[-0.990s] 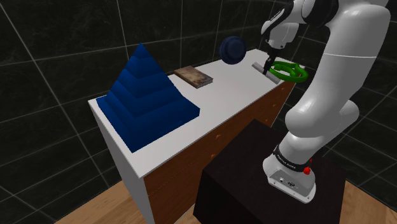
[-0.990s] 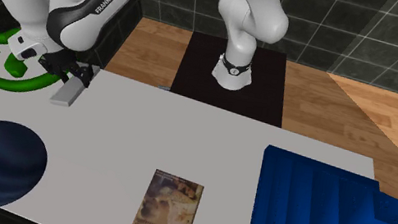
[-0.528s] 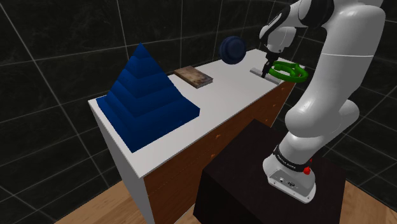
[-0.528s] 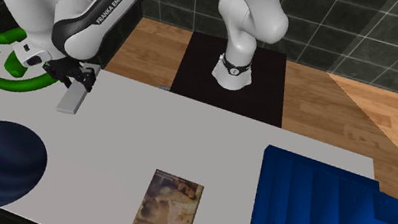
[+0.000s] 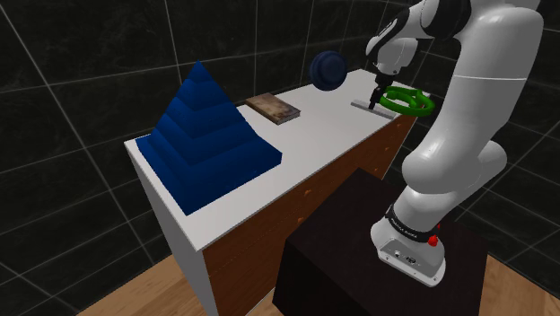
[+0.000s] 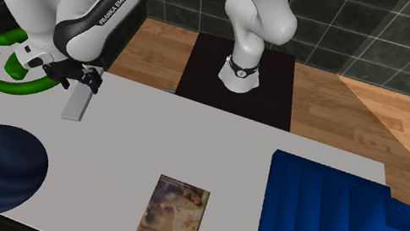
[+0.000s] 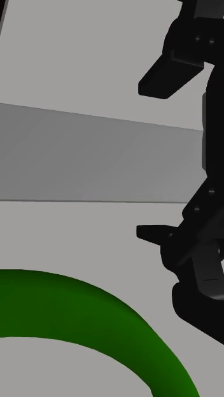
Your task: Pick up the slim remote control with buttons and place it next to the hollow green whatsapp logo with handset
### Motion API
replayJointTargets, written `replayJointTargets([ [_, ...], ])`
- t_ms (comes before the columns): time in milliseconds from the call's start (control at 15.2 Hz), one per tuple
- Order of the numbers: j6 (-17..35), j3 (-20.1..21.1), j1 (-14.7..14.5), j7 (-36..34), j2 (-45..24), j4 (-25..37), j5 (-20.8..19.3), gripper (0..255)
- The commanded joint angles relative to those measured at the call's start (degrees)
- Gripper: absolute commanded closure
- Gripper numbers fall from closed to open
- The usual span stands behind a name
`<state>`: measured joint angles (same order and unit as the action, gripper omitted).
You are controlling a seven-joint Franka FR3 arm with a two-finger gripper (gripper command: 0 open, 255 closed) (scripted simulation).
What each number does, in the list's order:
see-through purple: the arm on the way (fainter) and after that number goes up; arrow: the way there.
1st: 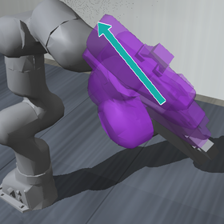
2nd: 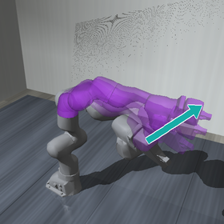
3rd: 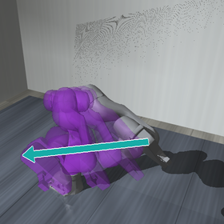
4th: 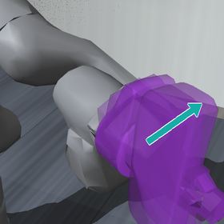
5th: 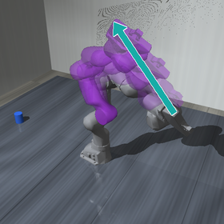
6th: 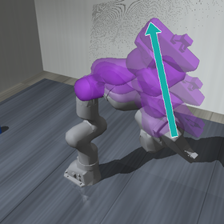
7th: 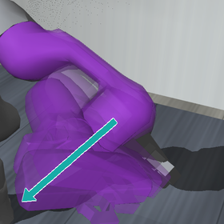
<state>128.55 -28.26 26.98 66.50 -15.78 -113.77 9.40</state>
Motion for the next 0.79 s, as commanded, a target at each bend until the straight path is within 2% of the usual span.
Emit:
replayJointTargets([
  [0,0.00,0.00,0.00,0.00,0.00,0.00,0.00,0],
  [66,0.01,0.00,0.01,0.01,-0.01,0.00,0.00,0],
  [330,-6.22,-0.88,-0.77,-1.74,3.90,2.85,-2.64,0],
  [726,-6.22,-0.87,-0.76,-1.74,3.90,2.85,-2.65,0],
])
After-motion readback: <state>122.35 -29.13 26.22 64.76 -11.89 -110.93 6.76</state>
